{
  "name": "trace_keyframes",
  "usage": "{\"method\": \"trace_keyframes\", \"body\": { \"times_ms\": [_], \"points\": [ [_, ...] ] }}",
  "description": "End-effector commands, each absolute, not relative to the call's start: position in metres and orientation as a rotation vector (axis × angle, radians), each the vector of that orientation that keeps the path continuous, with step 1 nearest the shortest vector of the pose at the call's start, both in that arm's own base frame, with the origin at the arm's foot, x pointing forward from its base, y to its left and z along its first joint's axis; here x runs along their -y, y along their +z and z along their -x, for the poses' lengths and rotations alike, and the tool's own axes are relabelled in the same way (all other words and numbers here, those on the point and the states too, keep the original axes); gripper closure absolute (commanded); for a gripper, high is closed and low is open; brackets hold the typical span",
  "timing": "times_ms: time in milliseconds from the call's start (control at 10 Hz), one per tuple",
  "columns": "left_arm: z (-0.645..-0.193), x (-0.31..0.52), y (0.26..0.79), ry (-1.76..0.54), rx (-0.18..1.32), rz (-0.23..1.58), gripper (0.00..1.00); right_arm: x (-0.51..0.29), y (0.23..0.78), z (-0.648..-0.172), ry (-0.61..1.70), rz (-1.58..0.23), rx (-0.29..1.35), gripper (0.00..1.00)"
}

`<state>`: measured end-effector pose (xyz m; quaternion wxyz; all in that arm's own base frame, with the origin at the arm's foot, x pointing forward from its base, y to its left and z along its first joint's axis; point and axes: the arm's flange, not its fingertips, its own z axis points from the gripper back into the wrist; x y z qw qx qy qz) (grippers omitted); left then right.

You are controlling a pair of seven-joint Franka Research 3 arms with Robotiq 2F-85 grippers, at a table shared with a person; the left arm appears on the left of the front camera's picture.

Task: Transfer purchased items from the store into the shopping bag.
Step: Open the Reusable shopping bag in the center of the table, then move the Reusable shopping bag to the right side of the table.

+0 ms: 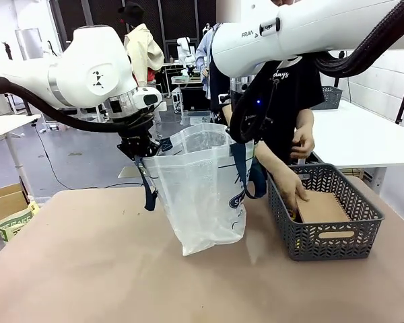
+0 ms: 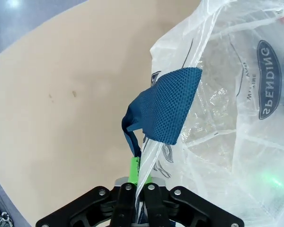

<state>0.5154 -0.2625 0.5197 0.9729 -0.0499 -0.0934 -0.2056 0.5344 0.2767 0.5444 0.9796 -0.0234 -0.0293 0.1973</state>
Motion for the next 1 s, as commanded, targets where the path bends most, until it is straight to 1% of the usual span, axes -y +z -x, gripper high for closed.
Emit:
{"method": "trace_keyframes", "body": {
  "times_ms": [0, 900],
  "points": [
    [-0.5134, 0.2618, 0.5204, -0.405, 0.189, 0.101, 1.0, -0.2783, 0.5447, -0.5347, 0.396, 0.051, 0.062, 1.0],
    [-0.5134, 0.2618, 0.5204, -0.405, 0.189, 0.101, 1.0, -0.2783, 0.5447, -0.5347, 0.396, 0.051, 0.062, 1.0]
  ]
}}
